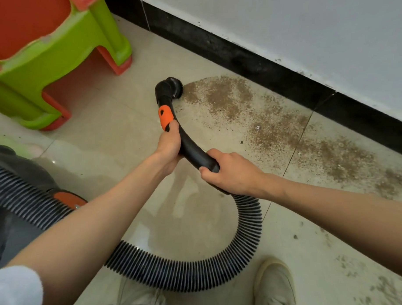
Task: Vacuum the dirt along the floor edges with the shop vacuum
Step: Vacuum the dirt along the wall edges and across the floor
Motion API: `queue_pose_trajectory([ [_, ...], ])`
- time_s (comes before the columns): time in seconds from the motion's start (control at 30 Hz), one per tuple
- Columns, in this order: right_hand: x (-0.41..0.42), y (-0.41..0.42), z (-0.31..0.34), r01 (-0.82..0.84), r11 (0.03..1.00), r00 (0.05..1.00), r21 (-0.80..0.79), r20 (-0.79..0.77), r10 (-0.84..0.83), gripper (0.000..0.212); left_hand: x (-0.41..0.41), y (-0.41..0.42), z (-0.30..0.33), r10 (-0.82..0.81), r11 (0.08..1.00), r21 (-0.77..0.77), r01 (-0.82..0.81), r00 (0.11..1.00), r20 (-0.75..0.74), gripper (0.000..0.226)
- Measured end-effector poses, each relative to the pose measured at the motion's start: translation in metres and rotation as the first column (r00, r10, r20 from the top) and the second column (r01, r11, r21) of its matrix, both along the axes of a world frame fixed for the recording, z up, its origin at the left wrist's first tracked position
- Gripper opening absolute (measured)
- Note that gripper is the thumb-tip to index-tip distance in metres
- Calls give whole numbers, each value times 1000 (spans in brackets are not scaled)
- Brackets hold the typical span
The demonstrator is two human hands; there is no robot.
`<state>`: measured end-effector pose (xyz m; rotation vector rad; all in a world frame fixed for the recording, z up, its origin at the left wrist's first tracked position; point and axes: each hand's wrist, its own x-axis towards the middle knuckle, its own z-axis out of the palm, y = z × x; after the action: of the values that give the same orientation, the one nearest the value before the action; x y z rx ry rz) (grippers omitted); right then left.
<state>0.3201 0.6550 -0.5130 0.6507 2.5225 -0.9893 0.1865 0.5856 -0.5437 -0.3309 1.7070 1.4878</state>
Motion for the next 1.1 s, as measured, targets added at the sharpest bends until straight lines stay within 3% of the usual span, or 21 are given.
queue_pose_trajectory([
  [0.17, 21, -2, 0, 38, 997, 999, -65, 14, -38, 28, 14, 2, -8, -22, 999, -32, 23, 1000, 7, 30],
  [0.43, -20, 40, -1, 113, 991, 993, -72, -12, -114, 28, -25, 51, 1, -57, 995, -82, 52, 997, -55, 31],
  [0.7, 21, 37, 13, 272, 952, 962, -144, 35, -269, 28, 6, 64, 3, -217, 963, -170, 207, 975, -39, 33],
  [1.1, -24, 34, -20, 274, 952, 946, -137, -138, -292, 23, -37, 67, -5, -155, 983, -125, 135, 974, -166, 29],
])
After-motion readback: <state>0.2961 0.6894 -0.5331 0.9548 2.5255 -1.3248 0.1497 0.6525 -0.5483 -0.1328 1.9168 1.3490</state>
